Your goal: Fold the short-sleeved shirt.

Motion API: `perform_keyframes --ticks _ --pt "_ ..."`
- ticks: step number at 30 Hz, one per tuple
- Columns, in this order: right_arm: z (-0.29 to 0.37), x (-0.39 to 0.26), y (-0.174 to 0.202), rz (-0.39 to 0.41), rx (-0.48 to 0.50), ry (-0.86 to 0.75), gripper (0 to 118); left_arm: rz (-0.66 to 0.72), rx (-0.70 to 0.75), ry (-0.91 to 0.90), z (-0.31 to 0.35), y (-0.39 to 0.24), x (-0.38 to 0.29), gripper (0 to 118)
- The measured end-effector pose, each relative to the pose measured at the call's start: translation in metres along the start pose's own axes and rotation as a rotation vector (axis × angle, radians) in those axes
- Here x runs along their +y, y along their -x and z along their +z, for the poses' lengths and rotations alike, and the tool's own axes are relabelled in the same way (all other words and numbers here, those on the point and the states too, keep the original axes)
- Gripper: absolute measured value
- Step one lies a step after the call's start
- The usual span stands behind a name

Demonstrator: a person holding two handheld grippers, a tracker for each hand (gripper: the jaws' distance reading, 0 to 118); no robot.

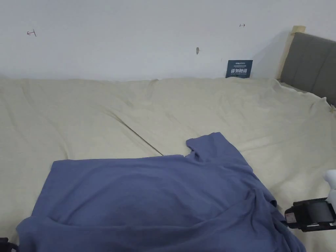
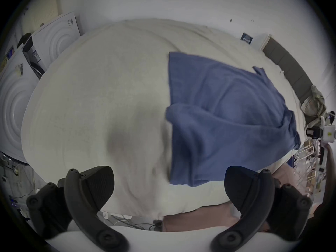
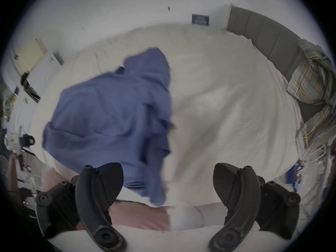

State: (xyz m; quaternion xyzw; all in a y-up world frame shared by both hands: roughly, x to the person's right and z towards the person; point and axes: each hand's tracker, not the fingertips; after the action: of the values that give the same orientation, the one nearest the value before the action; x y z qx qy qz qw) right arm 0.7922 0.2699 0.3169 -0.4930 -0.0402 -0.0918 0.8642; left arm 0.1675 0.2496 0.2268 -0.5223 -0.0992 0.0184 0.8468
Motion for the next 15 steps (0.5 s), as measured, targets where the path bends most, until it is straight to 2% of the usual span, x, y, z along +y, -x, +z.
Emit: perform_keyframes --ticks 1,2,3,4,5,6,7,10,13,15 --pt "0.006 -0.003 0.01 -0.009 0.064 -0.043 101 -0.001 -0.036 -0.036 0.007 -0.009 -0.001 116" --pt "0.012 -0.009 0.021 -0.011 0.132 -0.115 94 -0.025 -0.091 -0.1 0.014 -0.017 -0.005 103" --pt "0.017 -0.015 0.033 0.0 0.186 -0.191 64 -0.054 -0.131 -0.17 0.022 -0.029 -0.01 68" --pt "0.021 -0.02 0.046 0.019 0.201 -0.268 27 -0.082 -0.11 -0.253 0.028 -0.041 -0.015 37" --pt "0.023 -0.025 0.058 0.033 0.196 -0.331 0 -0.112 -0.077 -0.32 0.031 -0.053 -0.02 15" --pt "0.022 -0.032 0.071 0.042 0.157 -0.395 0 -0.139 -0.075 -0.382 0.034 -0.064 -0.026 11" --pt "0.027 -0.034 0.079 0.039 0.157 -0.472 0 -0.16 -0.082 -0.453 0.038 -0.07 -0.034 11" --pt "0.031 -0.049 0.1 0.031 0.203 -0.674 0 -0.147 -0.1 -0.674 0.054 -0.089 -0.052 6" --pt "0.035 -0.054 0.118 0.024 0.175 -0.776 0 -0.008 -0.141 -0.836 0.068 -0.093 -0.061 1" --pt "0.036 -0.059 0.131 0.054 0.175 -0.784 0 0.042 -0.139 -0.923 0.077 -0.092 -0.059 0"
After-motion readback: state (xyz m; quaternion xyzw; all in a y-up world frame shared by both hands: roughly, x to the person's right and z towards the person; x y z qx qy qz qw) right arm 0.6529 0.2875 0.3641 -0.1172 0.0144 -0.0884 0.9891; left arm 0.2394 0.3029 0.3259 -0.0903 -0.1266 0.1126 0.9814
